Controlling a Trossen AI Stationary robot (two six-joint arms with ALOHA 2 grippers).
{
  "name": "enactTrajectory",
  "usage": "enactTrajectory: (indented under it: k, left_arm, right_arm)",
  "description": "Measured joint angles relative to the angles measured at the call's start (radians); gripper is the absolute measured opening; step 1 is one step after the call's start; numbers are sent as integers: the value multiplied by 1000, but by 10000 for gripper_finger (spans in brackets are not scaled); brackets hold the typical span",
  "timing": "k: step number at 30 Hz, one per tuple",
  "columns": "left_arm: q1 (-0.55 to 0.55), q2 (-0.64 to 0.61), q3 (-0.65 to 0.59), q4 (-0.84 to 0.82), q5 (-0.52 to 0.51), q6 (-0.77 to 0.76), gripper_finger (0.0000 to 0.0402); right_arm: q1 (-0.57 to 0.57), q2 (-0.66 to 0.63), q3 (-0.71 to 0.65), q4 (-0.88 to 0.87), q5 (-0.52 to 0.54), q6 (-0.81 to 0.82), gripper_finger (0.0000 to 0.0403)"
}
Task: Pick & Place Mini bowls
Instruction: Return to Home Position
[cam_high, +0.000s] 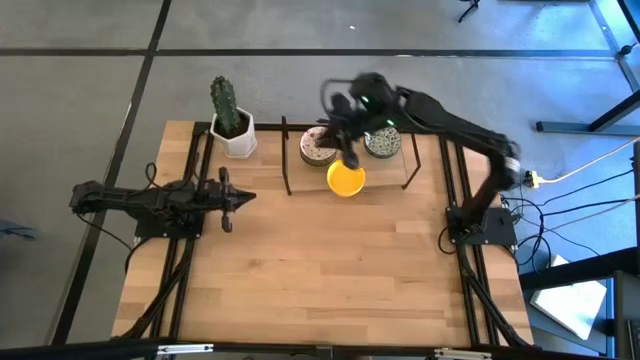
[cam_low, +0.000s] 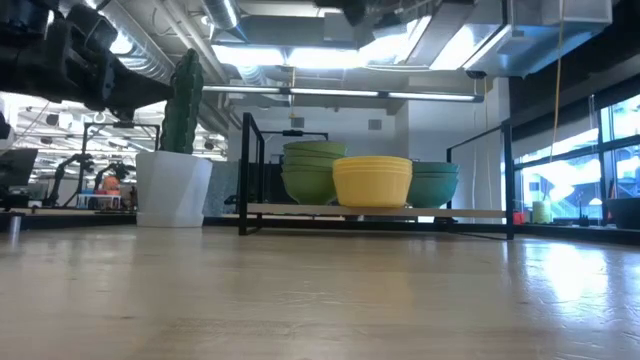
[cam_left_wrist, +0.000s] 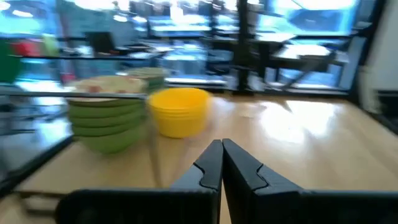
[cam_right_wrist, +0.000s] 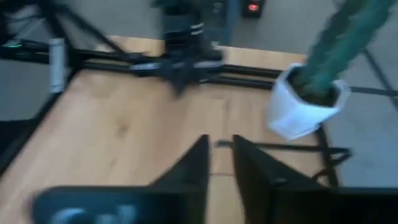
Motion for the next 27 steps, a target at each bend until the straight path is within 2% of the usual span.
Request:
enactTrajectory:
  k: [2,4,8,11,15,17,22,25,27]
  left_arm:
    - [-21,-28,-17,6,-88,8,3]
    - [-40,-59,-33,-4,-132,29,3]
    - [-78,-95,-33,-5,-100,61,3]
    - [-104,-121,-33,-4,-117,70,3]
    - [-121,-135,-33,-3,-130,85,3]
    - [-123,-137,-33,-2,-147,89,3]
    - [-123,-137,-33,1,-195,107,3]
    - [-123,-137,-33,2,-199,108,3]
    - [-123,-137,-33,2,-199,115,3]
  right_arm:
    - [28,-99,-153,56,-35,6,36]
    - [60,-207,-340,152,-62,34,12]
    - [119,-454,-746,448,-70,143,6]
    - [171,-630,-1047,717,-62,250,4]
    - [265,-821,-1367,1052,-28,392,3]
    - [319,-901,-1480,1163,52,430,2]
    - [456,-1052,-1679,1202,356,459,2]
    - [502,-1109,-1763,1217,428,452,1]
    - [515,-1139,-1802,1249,436,445,1]
